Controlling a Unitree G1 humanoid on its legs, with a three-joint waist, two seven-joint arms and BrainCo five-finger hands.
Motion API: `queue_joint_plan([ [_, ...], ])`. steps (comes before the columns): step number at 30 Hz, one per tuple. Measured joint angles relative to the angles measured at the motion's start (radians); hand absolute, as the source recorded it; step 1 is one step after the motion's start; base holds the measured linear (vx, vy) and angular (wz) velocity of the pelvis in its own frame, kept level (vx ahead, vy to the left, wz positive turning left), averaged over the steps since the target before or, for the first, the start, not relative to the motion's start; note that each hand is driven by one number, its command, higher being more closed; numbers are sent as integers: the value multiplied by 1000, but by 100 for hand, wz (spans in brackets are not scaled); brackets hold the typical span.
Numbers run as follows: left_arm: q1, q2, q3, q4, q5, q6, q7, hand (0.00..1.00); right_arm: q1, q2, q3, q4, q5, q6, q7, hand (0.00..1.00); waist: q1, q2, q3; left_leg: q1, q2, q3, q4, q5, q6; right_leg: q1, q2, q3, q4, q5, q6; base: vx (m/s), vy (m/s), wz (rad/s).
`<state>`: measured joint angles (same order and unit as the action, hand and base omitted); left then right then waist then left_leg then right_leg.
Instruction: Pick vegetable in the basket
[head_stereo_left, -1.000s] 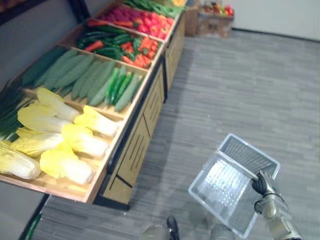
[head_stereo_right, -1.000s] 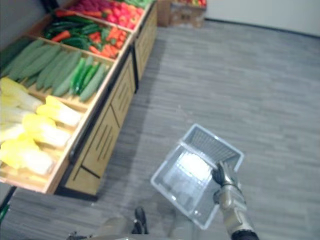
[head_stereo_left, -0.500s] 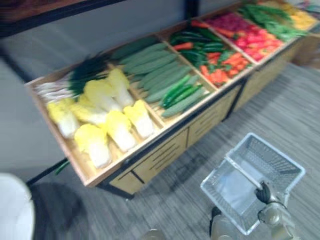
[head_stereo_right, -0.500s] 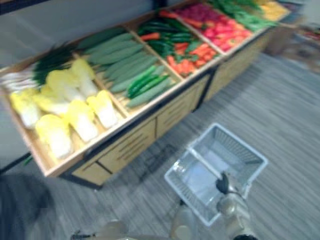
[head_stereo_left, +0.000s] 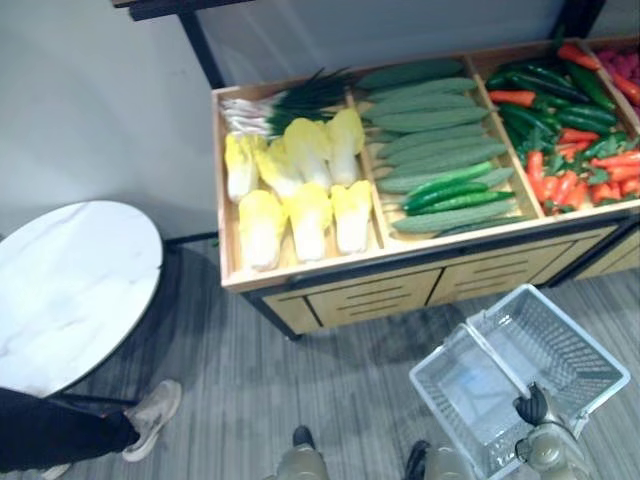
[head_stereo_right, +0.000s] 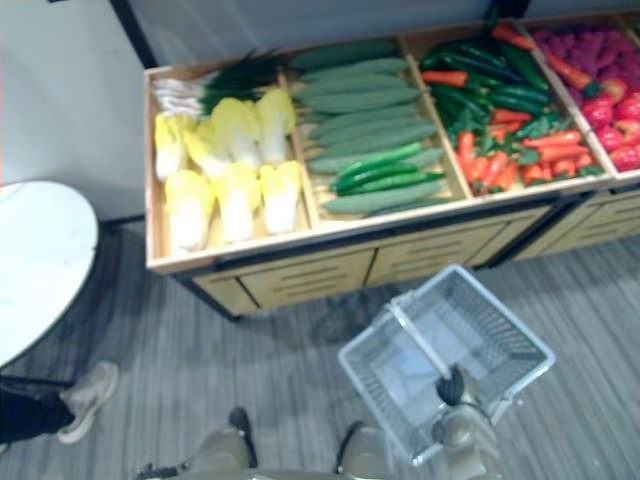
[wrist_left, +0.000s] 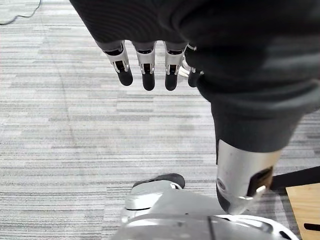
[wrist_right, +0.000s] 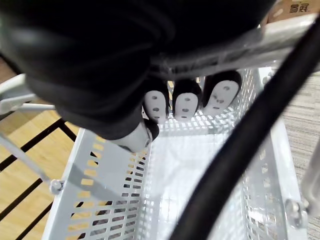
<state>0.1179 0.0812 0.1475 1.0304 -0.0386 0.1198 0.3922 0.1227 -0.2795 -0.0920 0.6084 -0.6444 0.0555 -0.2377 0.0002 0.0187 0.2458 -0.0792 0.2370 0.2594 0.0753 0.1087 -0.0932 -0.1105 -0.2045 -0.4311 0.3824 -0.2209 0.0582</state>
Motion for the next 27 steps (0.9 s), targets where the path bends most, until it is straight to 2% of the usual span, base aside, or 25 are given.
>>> queue_joint_plan([
  [2, -14, -2, 16, -20, -2, -2, 18, 0, -5, 11, 12, 37, 0, -3, -3, 100, 1, 17, -5, 5, -3, 7, -59, 0, -9, -21, 9, -3, 1, 8, 7, -148, 109, 18],
  [3, -32, -1, 42, -62, -31, -2, 46, 0, -5, 24, 21, 69, 3, -3, -6, 100, 1, 11, 0, 4, -9, 6, -83, 0, -22, -29, 6, -4, 0, 12, 14, -129, 114, 16],
  [6, -46, -3, 72, -193, -59, -6, 104, 0, 3, 45, 22, 100, 16, -1, -18, 100, 1, 0, 6, 1, -28, 6, -93, 3, -26, -29, 4, 25, -17, 29, 27, -121, 128, 15],
  [7, -45, -12, 76, -315, -59, -25, 157, 0, 10, 45, 21, 112, 19, -2, -33, 100, 0, 0, 6, 3, -42, 10, -105, 3, -25, -35, 3, 57, -26, 37, 37, -82, 104, -1],
  [11, -46, -35, 102, -652, -25, -77, 267, 0, 8, 44, 21, 117, 27, -11, -52, 100, 0, 3, 7, 17, -66, 60, -142, 12, -14, -63, -2, 115, -66, 85, 40, -62, 125, -33],
  [14, -60, -47, 105, -879, 34, -97, 325, 0, 10, 44, 21, 127, 31, -16, -60, 100, -8, 2, 8, 41, -76, 94, -168, 16, -18, -62, -1, 153, -99, 120, 53, 20, 90, -34],
  [17, -111, -48, 110, -994, 64, -103, 353, 0, 8, 44, 21, 147, 33, -25, -58, 100, -26, 1, 8, 50, -88, 117, -170, 12, -13, -59, -4, 175, -122, 142, 59, 61, 67, -23],
  [24, -223, -47, 112, -1022, 101, -88, 361, 0, 7, 44, 22, 155, 32, -35, -32, 100, -33, -15, 18, 75, -88, 144, -170, 12, -8, -49, 10, 209, -140, 159, 62, 60, 13, -16],
  [27, -262, -29, 117, -959, 100, -80, 371, 0, -3, 40, 27, 154, 19, -39, -20, 100, -42, -22, 22, 82, -80, 158, -170, 6, -16, -53, 19, 222, -145, 159, 62, 15, -4, -15],
])
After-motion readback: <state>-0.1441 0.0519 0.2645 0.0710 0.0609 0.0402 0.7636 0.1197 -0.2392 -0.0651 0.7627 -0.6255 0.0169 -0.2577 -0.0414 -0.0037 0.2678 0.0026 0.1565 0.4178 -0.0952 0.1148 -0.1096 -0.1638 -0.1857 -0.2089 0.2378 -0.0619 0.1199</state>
